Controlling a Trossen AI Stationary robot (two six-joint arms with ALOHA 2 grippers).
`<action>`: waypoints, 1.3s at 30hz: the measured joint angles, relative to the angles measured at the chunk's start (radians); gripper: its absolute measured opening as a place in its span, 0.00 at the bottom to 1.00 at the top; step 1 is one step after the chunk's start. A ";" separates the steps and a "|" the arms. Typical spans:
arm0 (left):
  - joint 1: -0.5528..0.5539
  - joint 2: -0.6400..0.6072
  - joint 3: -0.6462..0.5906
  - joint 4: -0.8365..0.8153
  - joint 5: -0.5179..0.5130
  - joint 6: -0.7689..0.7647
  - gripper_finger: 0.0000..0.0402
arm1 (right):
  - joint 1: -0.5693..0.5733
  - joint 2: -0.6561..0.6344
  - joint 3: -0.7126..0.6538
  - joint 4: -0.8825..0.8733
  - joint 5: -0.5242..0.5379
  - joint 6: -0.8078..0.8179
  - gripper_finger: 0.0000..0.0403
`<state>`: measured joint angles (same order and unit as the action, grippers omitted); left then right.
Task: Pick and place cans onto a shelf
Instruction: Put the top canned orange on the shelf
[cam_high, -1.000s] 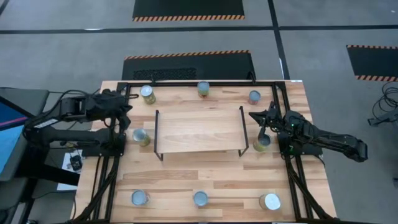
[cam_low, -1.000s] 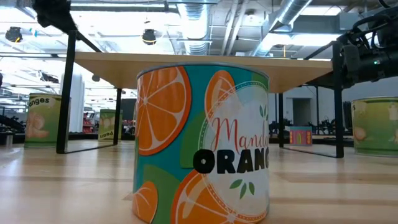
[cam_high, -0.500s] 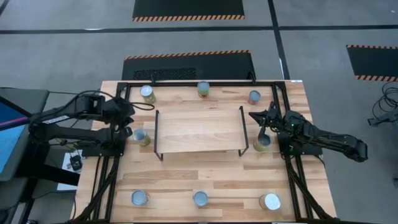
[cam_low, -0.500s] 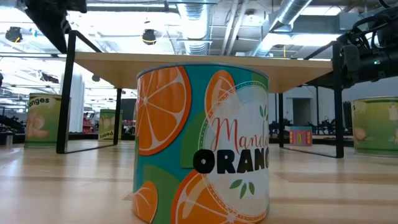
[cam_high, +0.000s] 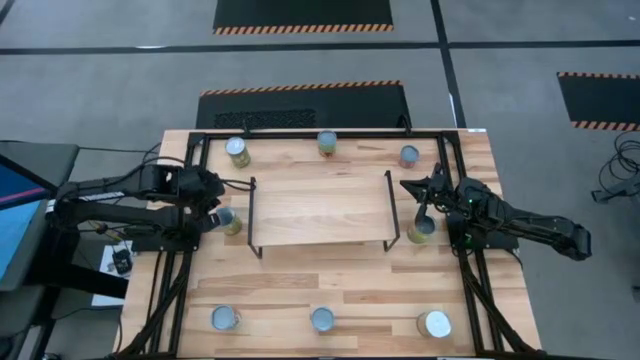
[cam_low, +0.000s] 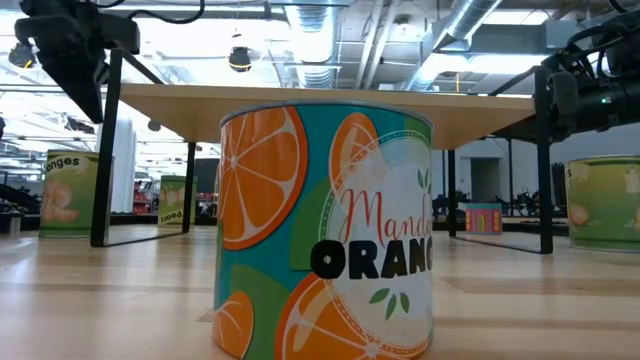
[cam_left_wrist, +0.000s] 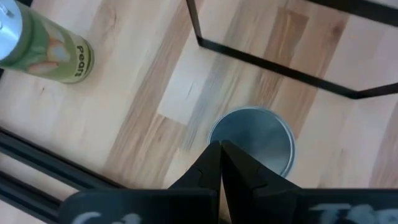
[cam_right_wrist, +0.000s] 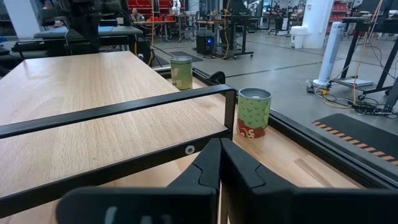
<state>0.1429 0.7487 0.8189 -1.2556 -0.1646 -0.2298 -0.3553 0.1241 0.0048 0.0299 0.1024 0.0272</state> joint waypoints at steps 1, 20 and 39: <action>0.000 -0.001 0.001 0.004 0.000 0.000 0.00 | 0.000 0.000 0.000 0.000 0.000 0.000 0.08; 0.000 0.089 -0.042 -0.005 0.092 0.027 0.27 | 0.000 0.000 0.000 0.000 0.000 0.000 0.08; -0.203 0.109 -0.073 0.022 0.155 0.006 0.33 | 0.000 0.000 0.000 0.000 0.000 0.000 0.08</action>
<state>-0.0598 0.8577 0.7461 -1.2341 -0.0095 -0.2242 -0.3553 0.1239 0.0050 0.0299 0.1024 0.0272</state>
